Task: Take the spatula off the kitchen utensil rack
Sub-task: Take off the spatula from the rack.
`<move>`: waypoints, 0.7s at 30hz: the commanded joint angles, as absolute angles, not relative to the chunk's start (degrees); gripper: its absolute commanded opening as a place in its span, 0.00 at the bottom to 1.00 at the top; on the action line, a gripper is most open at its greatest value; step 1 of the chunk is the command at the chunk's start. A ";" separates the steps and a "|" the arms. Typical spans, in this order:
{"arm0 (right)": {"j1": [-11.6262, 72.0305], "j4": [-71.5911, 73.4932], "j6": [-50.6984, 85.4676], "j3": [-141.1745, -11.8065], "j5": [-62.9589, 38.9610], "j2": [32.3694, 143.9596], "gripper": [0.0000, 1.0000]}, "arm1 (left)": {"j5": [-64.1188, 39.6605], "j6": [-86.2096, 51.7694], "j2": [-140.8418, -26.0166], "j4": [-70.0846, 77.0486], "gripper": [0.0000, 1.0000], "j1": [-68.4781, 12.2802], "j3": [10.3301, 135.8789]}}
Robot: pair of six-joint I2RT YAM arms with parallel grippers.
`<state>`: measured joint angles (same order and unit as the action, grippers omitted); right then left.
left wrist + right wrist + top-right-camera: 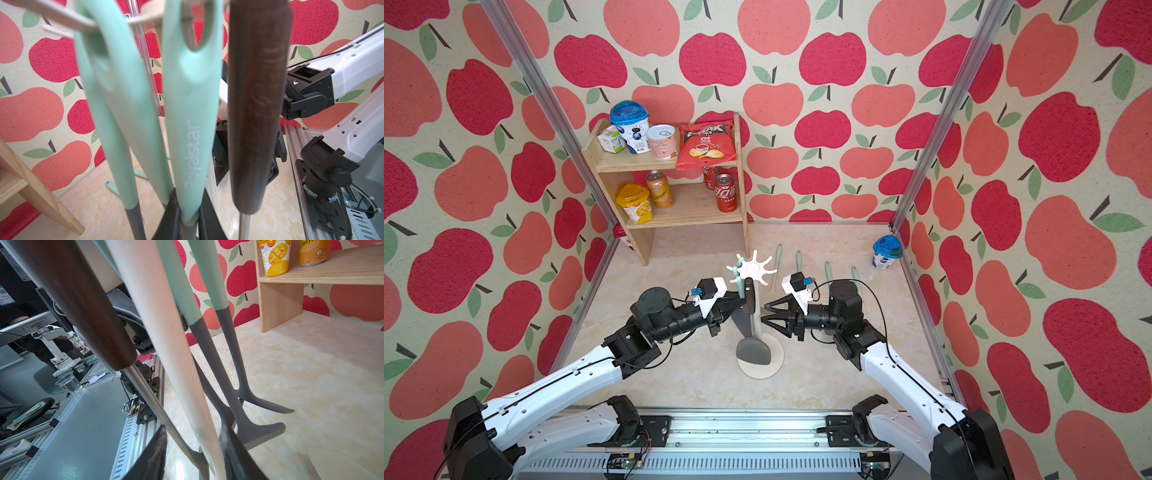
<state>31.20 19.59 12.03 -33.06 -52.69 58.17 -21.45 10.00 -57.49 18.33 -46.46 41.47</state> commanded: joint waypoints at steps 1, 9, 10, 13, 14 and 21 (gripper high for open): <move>31.73 21.85 12.00 -32.87 -54.22 59.27 0.46 | -20.68 9.70 -59.58 10.94 0.00 -46.74 41.18; 32.20 22.67 11.27 -33.91 -54.94 61.29 0.45 | -20.74 9.67 -59.96 10.94 0.00 -46.91 41.57; 32.25 22.95 11.16 -34.01 -54.93 61.81 0.45 | -20.76 9.67 -60.05 10.94 0.00 -46.92 41.57; 32.34 24.43 11.53 -34.35 -55.87 63.88 0.45 | -20.79 9.67 -60.08 10.89 0.00 -47.11 41.57; 32.41 24.85 11.72 -34.52 -56.19 64.33 0.45 | -20.75 9.67 -60.07 10.77 0.00 -47.06 41.64; 34.06 26.12 10.96 -35.55 -56.02 66.33 0.43 | -20.39 9.42 -59.85 10.55 0.00 -47.30 41.31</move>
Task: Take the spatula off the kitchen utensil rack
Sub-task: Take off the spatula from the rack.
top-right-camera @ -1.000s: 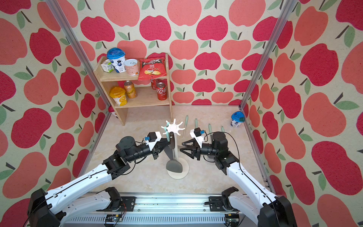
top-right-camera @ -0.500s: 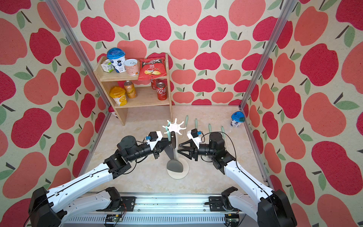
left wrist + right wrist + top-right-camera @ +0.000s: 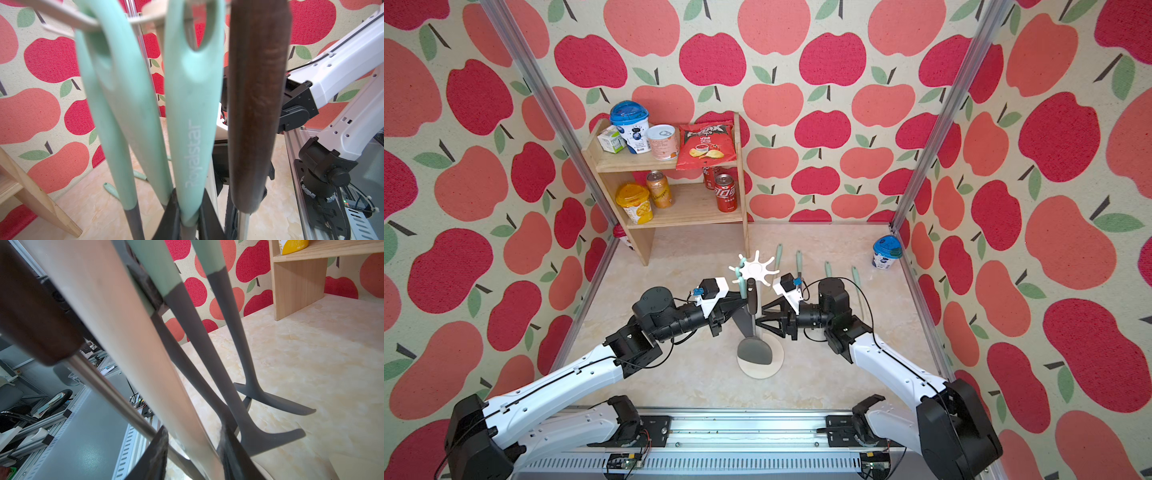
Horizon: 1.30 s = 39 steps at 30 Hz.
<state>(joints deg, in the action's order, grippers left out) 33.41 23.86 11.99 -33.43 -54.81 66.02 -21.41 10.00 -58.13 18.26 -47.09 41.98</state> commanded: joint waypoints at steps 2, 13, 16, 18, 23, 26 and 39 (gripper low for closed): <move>34.37 26.78 10.99 -35.60 -55.91 66.86 0.42 | -20.41 9.40 -59.94 10.62 0.00 -47.40 41.22; 38.56 25.68 8.05 -37.88 -52.58 70.55 0.37 | -20.00 9.23 -59.43 10.92 0.00 -47.55 40.14; 39.68 23.82 6.02 -37.88 -49.76 70.32 0.33 | -19.77 9.14 -59.23 11.01 0.00 -47.58 39.67; 40.14 22.93 4.84 -37.49 -47.54 69.76 0.29 | -19.49 9.02 -58.77 11.10 0.00 -47.57 39.22; 41.46 19.68 1.86 -37.00 -43.29 68.05 0.16 | -18.77 8.61 -57.41 11.39 0.00 -47.58 37.99; 42.09 18.81 0.69 -36.44 -41.08 67.10 0.00 | -18.42 8.44 -56.59 11.19 0.00 -47.56 37.63; 44.91 20.62 -1.94 -32.53 -28.67 64.36 0.00 | -16.89 7.48 -52.14 10.75 0.00 -47.60 35.79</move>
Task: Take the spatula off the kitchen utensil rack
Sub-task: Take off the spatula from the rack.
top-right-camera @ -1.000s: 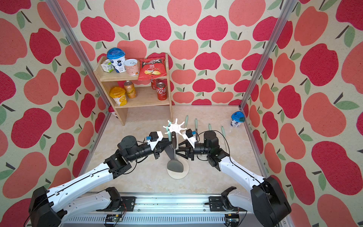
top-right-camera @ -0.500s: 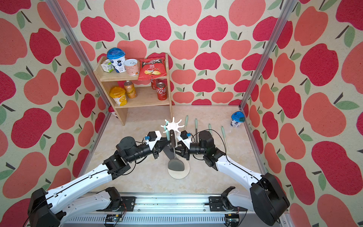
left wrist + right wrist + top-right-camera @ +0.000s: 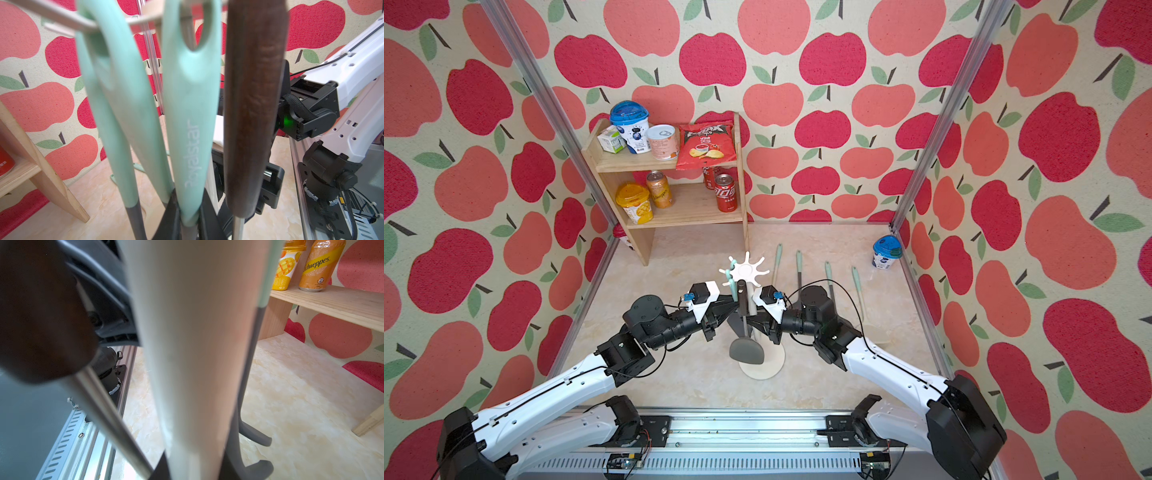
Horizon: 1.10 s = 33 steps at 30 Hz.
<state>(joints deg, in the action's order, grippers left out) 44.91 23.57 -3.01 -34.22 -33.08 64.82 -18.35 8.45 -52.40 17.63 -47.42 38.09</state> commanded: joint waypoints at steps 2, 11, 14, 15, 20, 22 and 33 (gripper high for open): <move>44.91 20.95 -1.78 -32.22 -27.88 64.17 0.00 | -16.49 7.31 -51.29 10.93 0.00 -47.69 35.23; 44.91 21.40 -1.43 -32.06 -25.86 65.20 0.00 | -16.70 6.91 -45.65 13.35 0.00 -47.79 31.98; 44.91 21.80 -1.35 -31.95 -25.14 65.30 0.00 | -16.83 6.89 -43.81 14.04 0.00 -47.77 31.06; 44.91 21.80 -1.36 -31.91 -24.90 65.30 0.00 | -16.79 6.88 -43.26 14.28 0.00 -47.78 30.71; 44.91 21.84 -1.46 -31.91 -24.27 65.48 0.00 | -16.22 6.82 -40.90 14.92 0.00 -47.75 29.38; 44.91 21.56 -1.56 -32.13 -24.21 65.64 0.00 | -16.00 6.69 -40.09 14.92 0.00 -47.74 29.05; 44.91 21.45 -1.76 -32.34 -22.89 65.92 0.00 | -15.02 6.22 -35.53 15.91 0.00 -47.73 27.08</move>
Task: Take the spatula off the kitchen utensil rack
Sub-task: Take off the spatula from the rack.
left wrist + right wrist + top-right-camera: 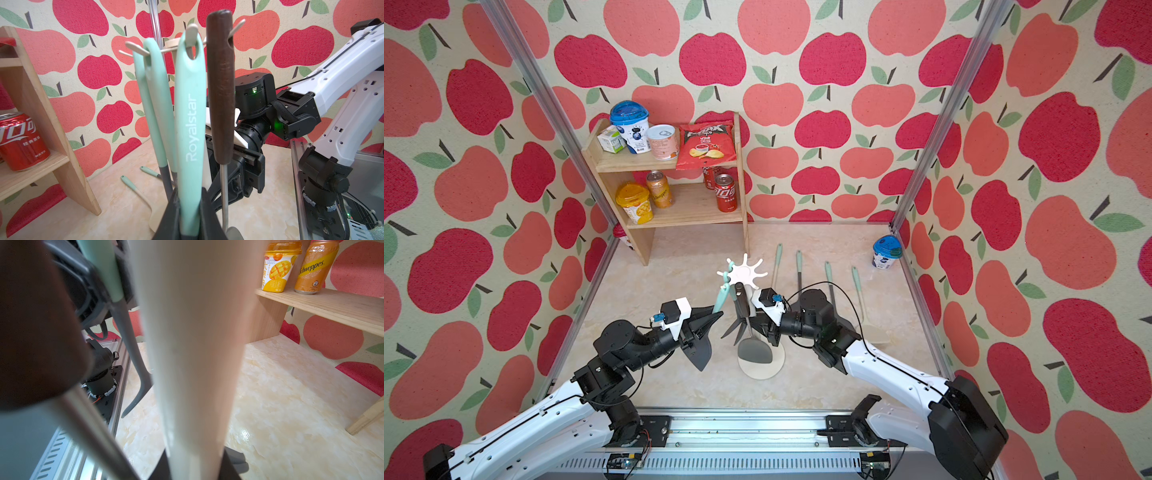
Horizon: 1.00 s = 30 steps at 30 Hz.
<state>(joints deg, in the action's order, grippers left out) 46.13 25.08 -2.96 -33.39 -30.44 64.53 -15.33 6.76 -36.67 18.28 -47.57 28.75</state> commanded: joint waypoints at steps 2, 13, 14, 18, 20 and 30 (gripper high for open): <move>44.91 21.45 -1.76 -32.37 -22.59 66.00 0.00 | -15.10 6.07 -34.67 16.37 0.00 -47.72 26.60; 44.91 21.18 -1.60 -32.26 -21.94 66.27 0.00 | -15.33 5.45 -28.33 17.40 0.00 -47.64 25.80; 44.91 21.10 -1.55 -32.28 -21.89 66.35 0.00 | -15.13 5.41 -27.49 17.04 0.00 -47.68 25.62; 44.91 21.01 -1.67 -32.24 -21.78 66.53 0.00 | -14.48 5.03 -25.21 16.00 0.00 -47.70 24.92; 44.91 20.84 -1.67 -32.26 -21.69 66.60 0.00 | -14.31 4.68 -24.47 15.71 0.00 -47.69 24.55; 44.90 19.87 -1.87 -32.35 -20.92 66.45 0.00 | -13.28 2.82 -18.98 15.48 0.00 -47.75 21.73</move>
<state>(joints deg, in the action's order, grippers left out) 46.89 26.04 -3.64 -33.39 -29.45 65.17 -13.96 3.90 -21.15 17.56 -47.57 23.09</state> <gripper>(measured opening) 0.222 0.160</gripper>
